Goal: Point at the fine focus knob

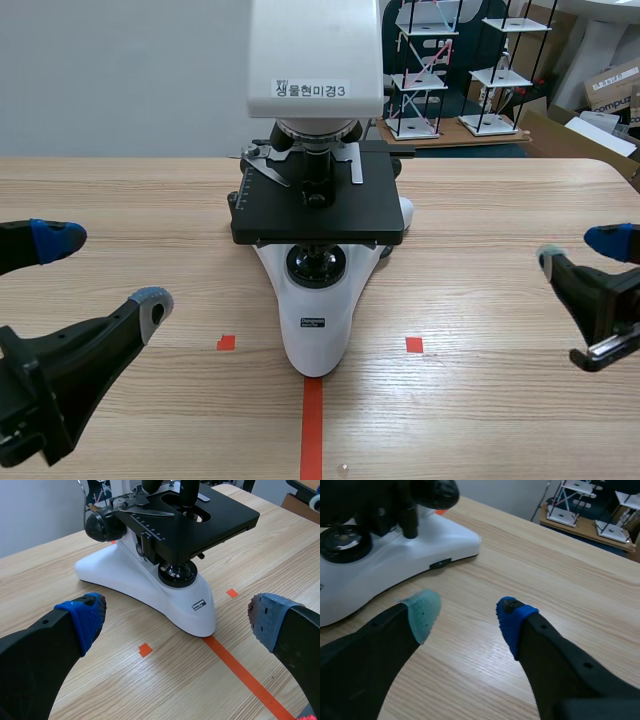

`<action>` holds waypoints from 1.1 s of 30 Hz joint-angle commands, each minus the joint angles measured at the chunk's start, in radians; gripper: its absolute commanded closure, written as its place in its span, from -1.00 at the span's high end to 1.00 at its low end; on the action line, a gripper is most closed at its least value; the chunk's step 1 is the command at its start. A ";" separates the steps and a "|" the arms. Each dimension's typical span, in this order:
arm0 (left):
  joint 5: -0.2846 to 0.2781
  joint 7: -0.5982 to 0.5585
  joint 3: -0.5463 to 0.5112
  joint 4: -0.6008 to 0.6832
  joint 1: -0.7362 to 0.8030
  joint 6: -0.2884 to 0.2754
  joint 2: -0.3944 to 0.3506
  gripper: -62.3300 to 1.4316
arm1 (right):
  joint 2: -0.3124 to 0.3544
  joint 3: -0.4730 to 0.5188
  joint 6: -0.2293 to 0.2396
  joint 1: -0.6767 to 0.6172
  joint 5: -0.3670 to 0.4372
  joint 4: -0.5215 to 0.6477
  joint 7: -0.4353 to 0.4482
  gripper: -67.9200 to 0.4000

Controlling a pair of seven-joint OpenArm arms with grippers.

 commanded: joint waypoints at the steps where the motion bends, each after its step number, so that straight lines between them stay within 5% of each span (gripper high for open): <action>1: -0.010 -0.014 -0.003 0.012 -0.001 -0.001 0.000 0.93 | 0.009 -0.007 -0.003 0.055 0.008 -0.039 0.025 -0.30; 8: -0.010 -0.014 -0.003 0.012 -0.001 -0.001 -0.001 0.93 | 0.037 -0.092 0.006 0.273 0.008 -0.257 0.090 -0.96; 18: -0.009 -0.014 -0.003 0.012 -0.001 -0.001 0.000 0.93 | 0.039 -0.274 0.031 0.548 0.008 -0.481 0.159 -0.96; 33: -0.010 -0.014 -0.003 0.012 -0.001 -0.001 0.000 0.93 | 0.039 -0.438 0.030 0.749 0.020 -0.587 0.186 -0.96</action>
